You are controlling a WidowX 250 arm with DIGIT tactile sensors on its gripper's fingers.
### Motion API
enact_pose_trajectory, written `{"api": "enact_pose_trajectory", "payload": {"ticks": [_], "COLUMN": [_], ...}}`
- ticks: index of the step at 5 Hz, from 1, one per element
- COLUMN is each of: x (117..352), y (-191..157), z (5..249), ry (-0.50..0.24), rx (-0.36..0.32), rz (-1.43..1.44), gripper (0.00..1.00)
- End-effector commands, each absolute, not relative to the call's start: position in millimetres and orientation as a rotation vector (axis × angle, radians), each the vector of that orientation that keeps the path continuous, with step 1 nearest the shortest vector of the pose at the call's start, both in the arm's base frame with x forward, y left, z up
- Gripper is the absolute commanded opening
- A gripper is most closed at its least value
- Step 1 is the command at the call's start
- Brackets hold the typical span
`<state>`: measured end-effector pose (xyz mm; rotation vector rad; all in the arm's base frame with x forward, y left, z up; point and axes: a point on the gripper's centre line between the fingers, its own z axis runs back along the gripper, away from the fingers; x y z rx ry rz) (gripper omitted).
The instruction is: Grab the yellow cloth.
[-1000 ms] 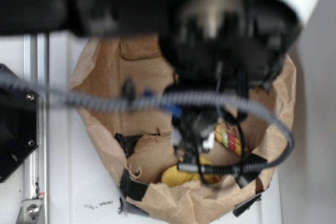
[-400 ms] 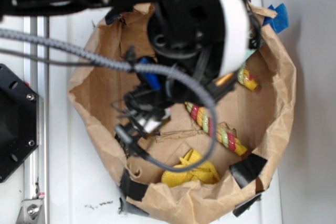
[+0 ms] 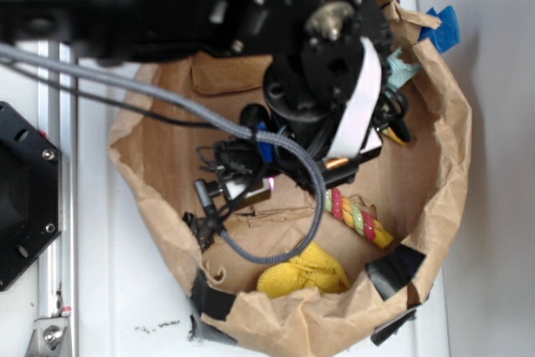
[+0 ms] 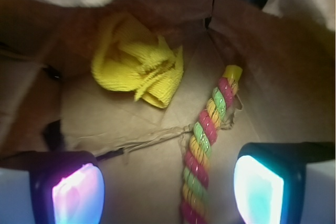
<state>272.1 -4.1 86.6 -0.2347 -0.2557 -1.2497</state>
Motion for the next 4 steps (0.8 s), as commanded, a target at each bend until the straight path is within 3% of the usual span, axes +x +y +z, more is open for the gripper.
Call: {"api": "enact_pose_trajectory", "payload": {"ticks": [1,2,4], "x": [272,271,256], "y": [-43,-71,-103], "z": [79,72,63], "ry": [-0.41,-0.46,-0.514], "rx": [-0.176,-0.173,-0.241], "rz": [-1.368,-1.437,-1.45], "gripper": [1.0,1.0,1.0]}}
